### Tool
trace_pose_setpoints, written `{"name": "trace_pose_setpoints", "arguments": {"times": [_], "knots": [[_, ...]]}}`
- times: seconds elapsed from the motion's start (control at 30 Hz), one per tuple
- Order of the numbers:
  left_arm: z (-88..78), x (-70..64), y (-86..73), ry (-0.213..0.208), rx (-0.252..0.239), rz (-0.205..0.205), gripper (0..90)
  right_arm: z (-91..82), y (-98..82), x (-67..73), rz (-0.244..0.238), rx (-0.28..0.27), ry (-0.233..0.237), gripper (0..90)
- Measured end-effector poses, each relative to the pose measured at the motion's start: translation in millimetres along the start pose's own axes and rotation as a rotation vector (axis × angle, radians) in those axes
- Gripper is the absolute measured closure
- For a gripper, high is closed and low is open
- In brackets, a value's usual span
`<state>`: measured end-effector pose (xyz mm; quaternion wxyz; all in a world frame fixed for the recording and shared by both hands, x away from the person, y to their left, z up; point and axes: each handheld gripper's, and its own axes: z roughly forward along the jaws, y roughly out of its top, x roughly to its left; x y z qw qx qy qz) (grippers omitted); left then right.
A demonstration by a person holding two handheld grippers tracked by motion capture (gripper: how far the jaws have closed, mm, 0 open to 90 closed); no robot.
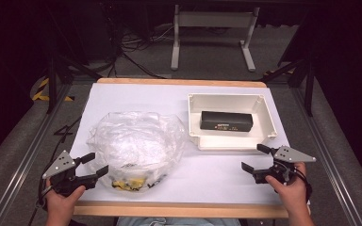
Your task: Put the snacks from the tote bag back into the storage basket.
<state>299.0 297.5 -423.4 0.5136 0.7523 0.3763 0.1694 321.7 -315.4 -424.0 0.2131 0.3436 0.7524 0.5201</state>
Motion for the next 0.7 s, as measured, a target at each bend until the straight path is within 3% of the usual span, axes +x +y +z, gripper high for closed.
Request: {"name": "trace_pose_setpoints", "arguments": {"times": [0.17, 0.3, 0.43, 0.6, 0.7], "knots": [[0.7, 0.5, -0.5, -0.011, 0.003, 0.003, 26.9, 2.9, -11.5, -0.5, 0.01, 0.008, -0.009, 3.6], [2.4, 1.9, -0.8, -0.021, 0.012, 0.0, 26.8, 5.8, -15.2, 2.2, -0.024, 0.045, -0.038, 3.8], [3.4, 2.6, -1.4, -0.035, 0.015, -0.008, 26.6, 8.9, -15.7, 1.7, -0.012, 0.079, -0.018, 5.0], [3.6, 2.0, -1.1, -0.041, 0.015, -0.009, 26.3, 7.9, -15.9, -3.1, 0.038, 0.069, -0.006, 4.2], [2.6, 3.3, -1.0, -0.048, 0.009, -0.015, 26.2, 8.0, -16.4, -5.4, 0.049, 0.064, 0.031, 2.9]]}}
